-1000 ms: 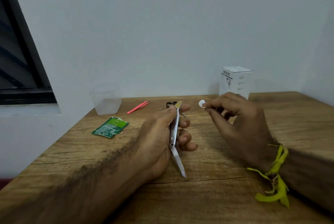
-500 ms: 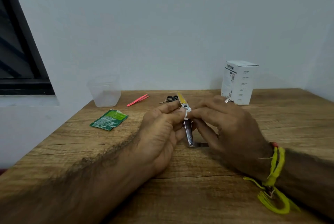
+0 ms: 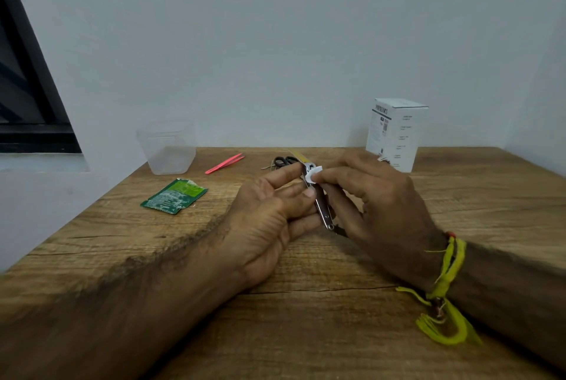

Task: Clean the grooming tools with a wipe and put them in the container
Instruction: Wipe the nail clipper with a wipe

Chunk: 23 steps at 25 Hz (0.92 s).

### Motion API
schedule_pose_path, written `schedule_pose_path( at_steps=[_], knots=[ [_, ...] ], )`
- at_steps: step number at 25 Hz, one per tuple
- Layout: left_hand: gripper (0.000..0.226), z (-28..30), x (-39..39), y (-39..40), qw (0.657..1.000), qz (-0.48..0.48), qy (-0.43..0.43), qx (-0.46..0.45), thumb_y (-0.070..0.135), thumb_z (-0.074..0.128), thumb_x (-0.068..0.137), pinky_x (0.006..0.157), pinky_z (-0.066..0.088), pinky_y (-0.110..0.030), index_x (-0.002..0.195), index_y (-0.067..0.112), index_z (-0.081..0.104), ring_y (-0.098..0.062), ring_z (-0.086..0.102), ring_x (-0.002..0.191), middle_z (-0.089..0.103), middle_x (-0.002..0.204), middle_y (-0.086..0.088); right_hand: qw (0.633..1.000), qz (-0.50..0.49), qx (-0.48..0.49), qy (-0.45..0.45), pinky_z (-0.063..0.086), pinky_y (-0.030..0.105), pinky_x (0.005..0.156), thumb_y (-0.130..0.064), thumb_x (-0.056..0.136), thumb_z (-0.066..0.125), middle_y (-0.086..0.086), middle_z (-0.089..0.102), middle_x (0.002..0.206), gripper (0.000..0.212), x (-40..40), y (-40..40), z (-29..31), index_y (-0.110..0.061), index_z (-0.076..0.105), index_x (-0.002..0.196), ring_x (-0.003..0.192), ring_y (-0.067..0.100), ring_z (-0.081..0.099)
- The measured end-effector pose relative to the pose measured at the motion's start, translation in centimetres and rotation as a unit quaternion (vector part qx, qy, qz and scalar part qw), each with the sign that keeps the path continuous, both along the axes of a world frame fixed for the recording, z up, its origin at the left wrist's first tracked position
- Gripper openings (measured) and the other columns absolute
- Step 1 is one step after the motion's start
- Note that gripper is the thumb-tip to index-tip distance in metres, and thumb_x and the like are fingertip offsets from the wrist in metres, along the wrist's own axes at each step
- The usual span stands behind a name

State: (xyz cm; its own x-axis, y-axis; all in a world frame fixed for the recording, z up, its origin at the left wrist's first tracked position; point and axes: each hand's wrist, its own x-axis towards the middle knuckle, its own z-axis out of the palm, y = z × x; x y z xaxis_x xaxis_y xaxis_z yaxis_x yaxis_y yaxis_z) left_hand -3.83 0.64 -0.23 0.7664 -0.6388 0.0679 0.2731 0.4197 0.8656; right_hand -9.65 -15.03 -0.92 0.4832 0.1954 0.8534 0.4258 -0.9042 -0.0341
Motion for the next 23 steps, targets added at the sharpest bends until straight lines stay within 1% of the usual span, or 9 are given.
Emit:
schedule_pose_path(
  at_steps=[3,6,7,9,13,16,19,21,23],
  knots=[
    [0.053,-0.01,0.07,0.03,1.000,0.005,0.000,-0.005,-0.014,0.059,0.085,0.072,0.064,-0.035,0.135,0.003,0.056,-0.025,0.075,0.093,0.073,0.113,-0.021,1.000,-0.005,0.003,-0.016,0.051,0.045,0.074,-0.007,0.092,0.063,0.006,0.068,0.098,0.018,0.04,-0.02,0.05,-0.008,0.072,0.108,0.088,0.025,0.064],
    [0.053,0.00,0.08,0.00,1.000,0.002,-0.004,-0.002,-0.012,0.060,0.084,0.071,0.063,-0.033,0.134,0.004,0.058,-0.026,0.075,0.094,0.075,0.109,-0.020,1.000,-0.002,-0.003,-0.018,0.051,0.045,0.074,-0.008,0.093,0.062,0.006,0.068,0.097,0.017,0.01,0.12,0.06,-0.008,0.073,0.106,0.088,0.026,0.063],
    [0.056,-0.04,0.02,-0.03,1.000,0.005,-0.005,-0.003,-0.011,0.062,0.082,0.071,0.063,-0.033,0.135,0.005,0.057,-0.025,0.076,0.093,0.075,0.107,-0.020,1.000,-0.006,-0.001,-0.021,0.051,0.045,0.074,-0.007,0.092,0.062,0.007,0.068,0.096,0.017,-0.02,0.04,0.11,-0.008,0.073,0.105,0.088,0.026,0.063],
    [0.064,-0.14,-0.03,-0.04,1.000,0.019,-0.005,-0.006,-0.007,0.066,0.075,0.070,0.063,-0.034,0.137,0.005,0.055,-0.025,0.076,0.089,0.075,0.100,-0.021,1.000,-0.008,0.009,-0.021,0.051,0.047,0.075,-0.005,0.091,0.063,0.009,0.068,0.095,0.016,0.02,-0.03,0.16,-0.006,0.072,0.104,0.088,0.028,0.063],
    [0.060,-0.18,-0.03,-0.19,1.000,0.028,-0.004,0.000,-0.009,0.065,0.078,0.070,0.064,-0.036,0.136,0.004,0.056,-0.026,0.076,0.088,0.074,0.097,-0.022,1.000,-0.018,0.002,-0.010,0.051,0.048,0.075,-0.006,0.091,0.063,0.010,0.068,0.094,0.015,-0.07,-0.06,0.11,-0.004,0.073,0.102,0.088,0.029,0.063],
    [0.068,-0.14,0.14,-0.10,0.999,0.036,-0.015,0.005,-0.002,0.069,0.068,0.070,0.064,-0.037,0.135,0.005,0.056,-0.026,0.077,0.084,0.075,0.091,-0.018,1.000,-0.017,0.014,-0.010,0.050,0.047,0.074,-0.006,0.090,0.063,0.009,0.068,0.093,0.015,-0.06,-0.08,0.28,-0.005,0.073,0.102,0.087,0.028,0.062],
    [0.069,-0.28,0.22,0.01,0.999,0.042,-0.028,0.016,-0.001,0.070,0.067,0.073,0.064,-0.040,0.134,0.004,0.057,-0.026,0.077,0.086,0.076,0.093,-0.018,1.000,-0.022,-0.005,-0.010,0.050,0.044,0.072,-0.006,0.089,0.065,0.005,0.068,0.091,0.014,-0.25,-0.09,0.12,-0.006,0.073,0.100,0.085,0.023,0.061],
    [0.066,-0.42,0.19,-0.01,0.998,0.041,-0.035,0.023,0.000,0.071,0.067,0.077,0.063,-0.043,0.132,0.005,0.059,-0.028,0.076,0.089,0.076,0.096,-0.019,0.999,-0.029,0.009,-0.008,0.050,0.044,0.073,-0.007,0.089,0.065,0.004,0.068,0.091,0.015,-0.27,-0.24,0.15,-0.007,0.074,0.101,0.086,0.024,0.061],
    [0.062,-0.49,0.43,0.00,0.998,0.043,-0.037,0.023,-0.001,0.070,0.068,0.079,0.063,-0.043,0.129,0.005,0.061,-0.028,0.076,0.089,0.075,0.095,-0.019,1.000,-0.015,0.018,-0.004,0.050,0.044,0.075,-0.007,0.089,0.065,0.005,0.069,0.092,0.015,-0.20,-0.20,0.19,-0.007,0.074,0.101,0.087,0.024,0.061]
  ],
)
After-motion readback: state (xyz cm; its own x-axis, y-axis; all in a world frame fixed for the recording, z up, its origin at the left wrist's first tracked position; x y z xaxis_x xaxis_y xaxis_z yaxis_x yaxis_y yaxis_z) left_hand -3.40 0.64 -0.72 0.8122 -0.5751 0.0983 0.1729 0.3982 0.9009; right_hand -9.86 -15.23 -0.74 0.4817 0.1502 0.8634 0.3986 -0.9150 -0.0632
